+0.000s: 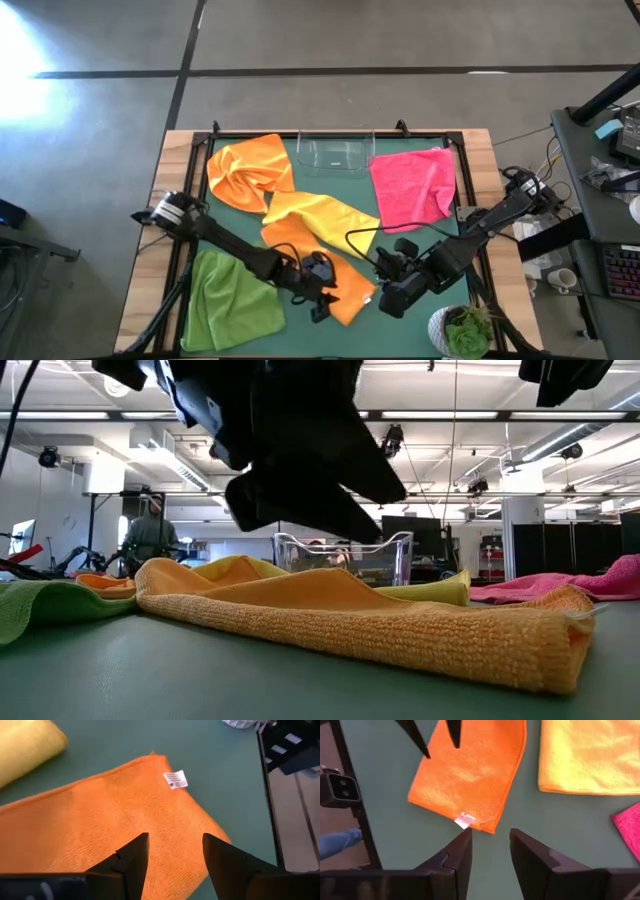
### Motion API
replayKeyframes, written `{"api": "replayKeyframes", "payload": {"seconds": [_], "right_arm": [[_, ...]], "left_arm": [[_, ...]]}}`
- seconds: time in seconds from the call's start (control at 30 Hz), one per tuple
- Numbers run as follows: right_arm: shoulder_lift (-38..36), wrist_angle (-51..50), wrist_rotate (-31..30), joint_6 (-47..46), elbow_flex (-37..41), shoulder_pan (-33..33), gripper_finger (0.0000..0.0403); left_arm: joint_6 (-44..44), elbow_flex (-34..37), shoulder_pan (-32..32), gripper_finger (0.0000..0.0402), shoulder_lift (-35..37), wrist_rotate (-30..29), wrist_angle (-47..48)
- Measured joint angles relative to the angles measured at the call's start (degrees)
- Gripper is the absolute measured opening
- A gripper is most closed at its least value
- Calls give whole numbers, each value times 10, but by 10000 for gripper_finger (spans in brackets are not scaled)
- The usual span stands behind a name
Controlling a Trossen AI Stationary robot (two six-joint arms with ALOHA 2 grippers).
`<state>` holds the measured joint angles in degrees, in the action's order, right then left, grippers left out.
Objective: Fold microfiber towels
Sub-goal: Fold the bottom orange microfiber towel
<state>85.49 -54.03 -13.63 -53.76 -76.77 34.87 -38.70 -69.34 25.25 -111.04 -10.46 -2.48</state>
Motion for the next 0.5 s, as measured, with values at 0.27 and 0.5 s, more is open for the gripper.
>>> {"api": "replayKeyframes", "payload": {"seconds": [0.27,0.5], "right_arm": [[0,-1,0,0,2,0,123],[0,0,0,-2,8,0,121]], "left_arm": [[-2,-35,4,171,-53,1,9],[-26,-32,5,171,-54,5,84]]}}
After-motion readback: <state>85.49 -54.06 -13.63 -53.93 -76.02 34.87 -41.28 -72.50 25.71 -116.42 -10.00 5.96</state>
